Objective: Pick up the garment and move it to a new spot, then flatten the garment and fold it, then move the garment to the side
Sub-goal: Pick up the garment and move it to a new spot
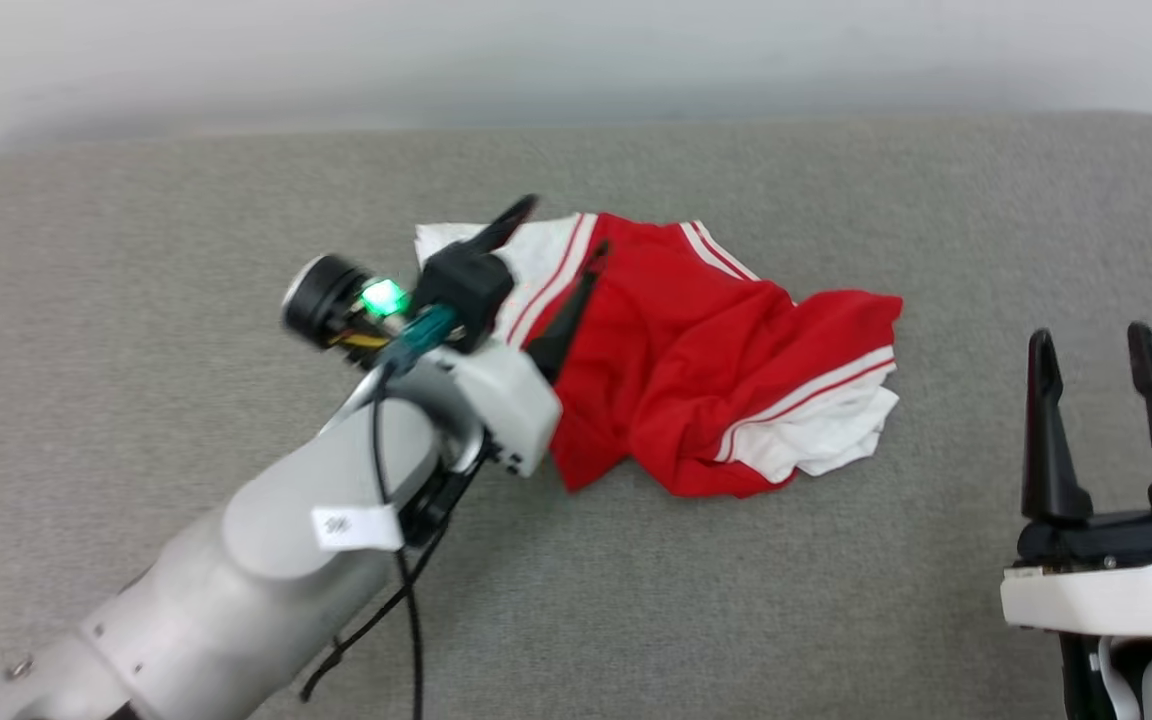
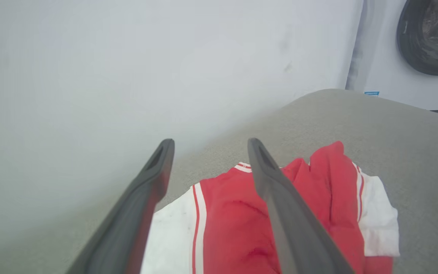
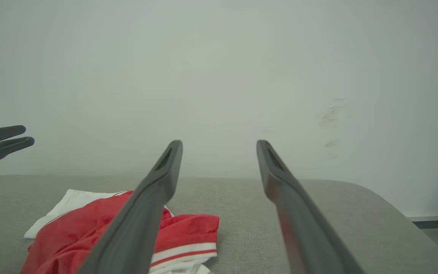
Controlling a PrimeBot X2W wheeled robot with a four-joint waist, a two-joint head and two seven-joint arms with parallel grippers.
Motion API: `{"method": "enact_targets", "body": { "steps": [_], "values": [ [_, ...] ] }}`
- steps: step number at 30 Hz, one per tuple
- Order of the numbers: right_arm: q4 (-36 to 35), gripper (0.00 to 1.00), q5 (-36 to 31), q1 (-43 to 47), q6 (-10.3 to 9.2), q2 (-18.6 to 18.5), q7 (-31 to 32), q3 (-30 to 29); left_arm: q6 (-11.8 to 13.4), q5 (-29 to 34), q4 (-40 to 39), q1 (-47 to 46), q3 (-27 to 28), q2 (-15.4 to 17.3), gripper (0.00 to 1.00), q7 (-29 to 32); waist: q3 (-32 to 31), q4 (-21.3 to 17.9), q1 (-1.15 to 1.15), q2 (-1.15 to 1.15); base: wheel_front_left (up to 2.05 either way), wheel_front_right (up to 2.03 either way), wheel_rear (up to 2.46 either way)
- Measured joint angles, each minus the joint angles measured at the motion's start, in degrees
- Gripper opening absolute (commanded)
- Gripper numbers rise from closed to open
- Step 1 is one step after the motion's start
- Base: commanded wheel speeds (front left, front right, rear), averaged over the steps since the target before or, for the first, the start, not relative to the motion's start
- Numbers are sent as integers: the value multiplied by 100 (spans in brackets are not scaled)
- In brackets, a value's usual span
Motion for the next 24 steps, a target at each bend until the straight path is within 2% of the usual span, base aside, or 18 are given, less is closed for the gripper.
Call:
{"method": "enact_targets", "body": {
  "steps": [4, 8, 12, 18, 24],
  "values": [
    [103, 100, -35, 170, 0, 1, 0, -13, 586, 132, -334, 567, 437, 254, 100, -94, -203, 160, 0, 0, 0, 0, 0],
    [275, 100, -66, 285, 0, 0, 1, -40, 1141, 549, -966, 1244, 1150, 421, 100, -98, -378, 305, 0, 0, 0, 0, 0],
    [435, 100, -104, 405, 0, 0, 0, -58, 1512, 1023, -1440, 2161, 1778, 521, 100, -111, -536, 415, 0, 0, 0, 0, 0],
    [659, 100, -148, 525, 0, -1, 1, -76, 1726, 1685, -1934, 3228, 2571, 505, 100, -112, -709, 552, 0, 0, 0, 0, 0],
    [850, 100, -155, 647, 0, 0, 1, -64, 1603, 2064, -2397, 4219, 3454, 241, 100, -112, -886, 624, 0, 0, 0, 0, 0]
  ]
}}
